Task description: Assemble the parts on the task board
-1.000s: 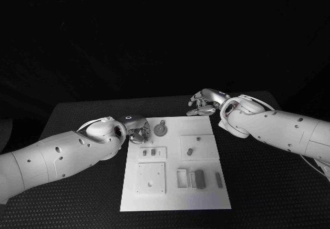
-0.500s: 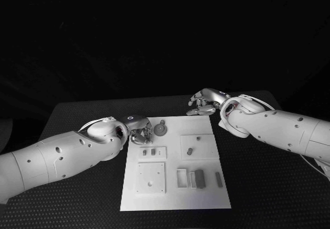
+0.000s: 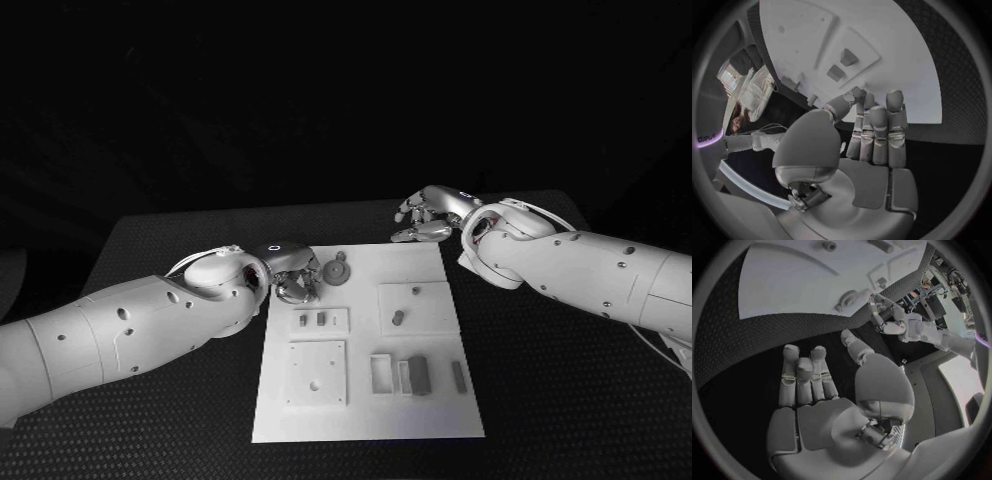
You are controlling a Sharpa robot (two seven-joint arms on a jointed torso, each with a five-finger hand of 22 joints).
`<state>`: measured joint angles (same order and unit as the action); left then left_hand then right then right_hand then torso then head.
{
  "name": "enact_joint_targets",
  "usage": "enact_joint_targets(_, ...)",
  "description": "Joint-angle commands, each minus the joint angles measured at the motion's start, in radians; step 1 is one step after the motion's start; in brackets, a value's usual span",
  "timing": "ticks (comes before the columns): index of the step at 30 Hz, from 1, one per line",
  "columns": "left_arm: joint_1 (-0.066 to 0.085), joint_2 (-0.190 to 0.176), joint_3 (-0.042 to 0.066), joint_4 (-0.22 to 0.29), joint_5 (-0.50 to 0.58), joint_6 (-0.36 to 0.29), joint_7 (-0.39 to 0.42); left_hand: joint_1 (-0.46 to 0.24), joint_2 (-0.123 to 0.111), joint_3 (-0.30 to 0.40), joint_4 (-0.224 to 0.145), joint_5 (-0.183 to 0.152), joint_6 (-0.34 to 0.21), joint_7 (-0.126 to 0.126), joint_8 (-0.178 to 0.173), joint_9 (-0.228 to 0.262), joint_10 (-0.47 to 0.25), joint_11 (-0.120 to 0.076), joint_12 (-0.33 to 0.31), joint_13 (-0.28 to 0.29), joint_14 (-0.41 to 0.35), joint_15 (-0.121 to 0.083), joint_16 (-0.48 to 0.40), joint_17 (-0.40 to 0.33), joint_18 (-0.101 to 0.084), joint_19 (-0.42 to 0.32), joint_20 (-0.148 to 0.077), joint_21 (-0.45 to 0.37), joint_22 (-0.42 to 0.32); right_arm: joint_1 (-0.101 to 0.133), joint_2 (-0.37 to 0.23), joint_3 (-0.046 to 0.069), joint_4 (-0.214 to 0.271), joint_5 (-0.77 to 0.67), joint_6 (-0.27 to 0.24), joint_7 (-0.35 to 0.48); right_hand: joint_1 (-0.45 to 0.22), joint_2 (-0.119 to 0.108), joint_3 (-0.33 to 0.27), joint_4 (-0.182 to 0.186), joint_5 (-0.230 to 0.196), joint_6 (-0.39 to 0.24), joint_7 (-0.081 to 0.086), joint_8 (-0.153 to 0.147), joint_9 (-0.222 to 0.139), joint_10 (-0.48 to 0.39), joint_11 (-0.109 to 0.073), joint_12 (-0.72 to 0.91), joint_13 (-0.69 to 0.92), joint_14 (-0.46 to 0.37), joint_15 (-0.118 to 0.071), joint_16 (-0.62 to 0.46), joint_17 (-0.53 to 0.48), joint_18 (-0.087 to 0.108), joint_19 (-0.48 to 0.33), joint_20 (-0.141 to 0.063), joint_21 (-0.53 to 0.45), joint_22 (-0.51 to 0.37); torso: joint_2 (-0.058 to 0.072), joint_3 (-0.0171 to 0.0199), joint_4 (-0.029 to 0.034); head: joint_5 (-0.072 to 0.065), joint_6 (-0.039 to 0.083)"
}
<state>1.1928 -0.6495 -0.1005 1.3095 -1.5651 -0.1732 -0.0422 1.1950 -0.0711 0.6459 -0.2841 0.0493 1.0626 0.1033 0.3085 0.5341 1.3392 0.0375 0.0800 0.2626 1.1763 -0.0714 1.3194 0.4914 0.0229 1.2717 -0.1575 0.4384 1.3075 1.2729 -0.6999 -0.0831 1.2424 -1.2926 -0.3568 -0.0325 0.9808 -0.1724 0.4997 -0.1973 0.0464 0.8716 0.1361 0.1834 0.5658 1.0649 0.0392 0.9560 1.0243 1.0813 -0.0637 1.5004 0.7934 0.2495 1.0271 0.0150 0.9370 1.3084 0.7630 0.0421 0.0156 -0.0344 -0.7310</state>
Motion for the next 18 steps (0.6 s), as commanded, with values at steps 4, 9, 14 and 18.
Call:
enact_joint_targets(4, 0.000, 0.006, 0.000, -0.002, 0.008, 0.017, 0.013, -0.003, 0.012, 0.007, 0.001, 0.004, 0.009, -0.001, 0.004, 0.001, 0.008, 0.000, 0.003, 0.001, 0.006, -0.003, 0.006, -0.001, 0.068, 0.000, -0.006, 0.002, 0.019, -0.001, 0.000, 0.000, 0.002, -0.003, 0.009, 0.008, -0.008, 0.005, -0.003, 0.001, 0.003, -0.010, 0.018, 0.006, -0.001, -0.007, 0.002, 0.005, -0.001, 0.003, -0.002, 0.003, -0.002, 0.012, 0.001, -0.004, -0.005, 0.015, 0.000, 0.0000, 0.0004, 0.000, -0.002)
enact_joint_targets(9, 0.000, 0.012, 0.000, -0.004, 0.008, 0.023, 0.014, -0.003, 0.012, 0.007, 0.001, 0.004, 0.009, -0.001, 0.004, 0.001, 0.009, 0.000, 0.003, 0.001, 0.006, -0.003, 0.006, -0.001, 0.067, 0.000, -0.006, 0.002, 0.019, -0.001, 0.000, 0.000, 0.002, -0.003, 0.009, 0.009, -0.009, 0.005, -0.003, 0.001, 0.003, -0.010, 0.018, 0.006, -0.001, -0.007, 0.002, 0.005, -0.001, 0.004, -0.002, 0.003, -0.002, 0.012, 0.001, -0.004, -0.005, 0.015, 0.000, -0.0002, -0.0002, 0.001, -0.002)
enact_joint_targets(14, 0.000, 0.018, 0.000, -0.006, 0.008, 0.028, 0.016, -0.003, 0.012, 0.007, 0.001, 0.004, 0.008, -0.001, 0.004, 0.001, 0.009, 0.000, 0.003, 0.001, 0.006, -0.003, 0.006, -0.001, 0.067, -0.001, -0.006, 0.001, 0.019, -0.001, 0.001, 0.000, 0.002, -0.003, 0.009, 0.008, -0.008, 0.005, -0.003, 0.001, 0.003, -0.010, 0.018, 0.006, -0.001, -0.007, 0.002, 0.006, -0.002, 0.004, -0.002, 0.003, -0.002, 0.012, 0.001, -0.004, -0.005, 0.015, 0.000, -0.0001, -0.0004, 0.000, -0.002)
enact_joint_targets(18, -0.001, 0.018, 0.000, -0.007, 0.008, 0.027, 0.015, -0.003, 0.013, 0.007, 0.001, 0.004, 0.008, -0.001, 0.004, 0.001, 0.009, 0.000, 0.003, 0.001, 0.006, -0.003, 0.006, -0.001, 0.067, -0.001, -0.006, 0.001, 0.019, -0.001, 0.001, 0.000, 0.002, -0.003, 0.009, 0.008, -0.008, 0.005, -0.003, 0.001, 0.003, -0.010, 0.018, 0.006, -0.001, -0.007, 0.002, 0.006, -0.002, 0.004, -0.002, 0.003, -0.002, 0.012, 0.001, -0.004, -0.005, 0.015, 0.000, -0.0004, 0.0000, -0.002, -0.004)
